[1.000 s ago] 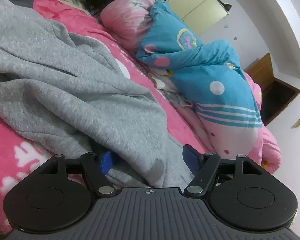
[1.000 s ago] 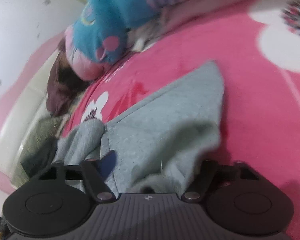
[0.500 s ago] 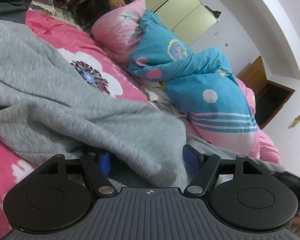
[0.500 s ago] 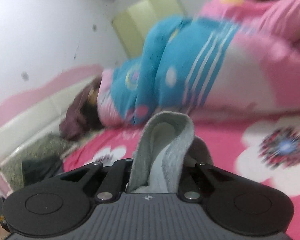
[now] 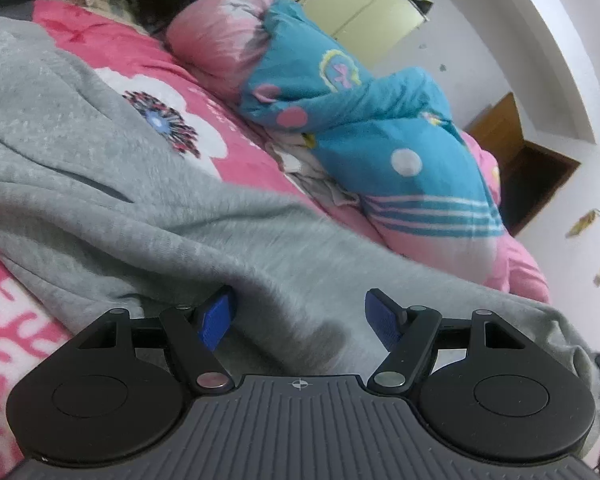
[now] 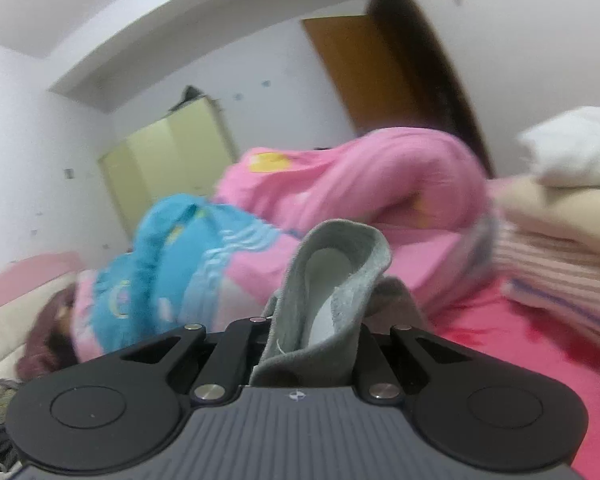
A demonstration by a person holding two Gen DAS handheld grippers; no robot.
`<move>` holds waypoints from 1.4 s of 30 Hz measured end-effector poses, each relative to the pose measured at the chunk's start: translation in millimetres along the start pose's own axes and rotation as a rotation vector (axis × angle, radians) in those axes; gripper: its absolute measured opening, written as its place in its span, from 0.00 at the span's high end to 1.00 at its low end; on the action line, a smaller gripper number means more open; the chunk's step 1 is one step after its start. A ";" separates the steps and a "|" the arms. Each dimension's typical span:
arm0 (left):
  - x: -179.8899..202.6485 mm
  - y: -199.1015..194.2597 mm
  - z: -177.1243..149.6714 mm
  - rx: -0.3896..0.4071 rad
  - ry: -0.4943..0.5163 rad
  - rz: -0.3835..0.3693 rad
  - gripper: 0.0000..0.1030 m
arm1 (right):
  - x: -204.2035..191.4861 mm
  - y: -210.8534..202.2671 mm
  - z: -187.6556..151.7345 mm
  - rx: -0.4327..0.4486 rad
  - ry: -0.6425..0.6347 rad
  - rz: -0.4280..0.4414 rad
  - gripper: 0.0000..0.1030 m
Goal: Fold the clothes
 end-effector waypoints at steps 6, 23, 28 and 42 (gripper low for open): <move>19.3 4.7 -23.2 -0.068 0.036 -0.053 0.31 | 63.4 1.5 -14.0 -0.015 0.067 -0.157 0.92; 31.1 6.4 -40.1 -0.115 0.077 -0.062 0.31 | 119.9 -28.4 -112.4 -0.453 0.089 -0.336 0.33; 36.5 -11.9 -34.2 -0.121 0.058 -0.103 0.31 | 85.5 -66.7 -93.1 -0.484 0.005 -0.261 0.32; -44.1 -134.1 64.2 0.143 0.078 0.004 0.29 | -273.1 -21.8 -200.5 -0.495 -0.615 0.611 0.27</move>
Point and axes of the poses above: each gripper's, at about its wrist camera, not at the fingertips, and y roughly the way its jaws point, x to its right, z to its top, the point moved 7 cm from there along y, roughly the way its jaws point, and after that the axes turned 7 degrees about x, right-handed, at the moved point
